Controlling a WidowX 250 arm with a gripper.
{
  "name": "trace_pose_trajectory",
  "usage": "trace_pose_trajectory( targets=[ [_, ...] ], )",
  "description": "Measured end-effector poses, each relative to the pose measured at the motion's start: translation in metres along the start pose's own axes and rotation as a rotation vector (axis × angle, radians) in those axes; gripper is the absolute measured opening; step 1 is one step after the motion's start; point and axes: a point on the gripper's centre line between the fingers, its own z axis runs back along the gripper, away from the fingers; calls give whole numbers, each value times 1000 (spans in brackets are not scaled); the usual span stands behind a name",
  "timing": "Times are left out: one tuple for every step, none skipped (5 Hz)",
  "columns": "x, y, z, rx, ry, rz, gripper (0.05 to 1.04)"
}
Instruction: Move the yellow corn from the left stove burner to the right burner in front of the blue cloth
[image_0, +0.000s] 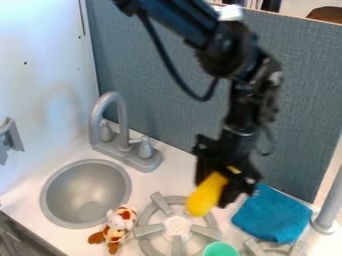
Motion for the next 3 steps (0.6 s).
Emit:
trace_pose_trajectory(
  targets=[
    [11, -43, 2, -19, -31, -77, 700],
    [9, -77, -12, -32, -24, -140, 700],
    [15, -88, -36, -41, -7, -158, 700]
  ],
)
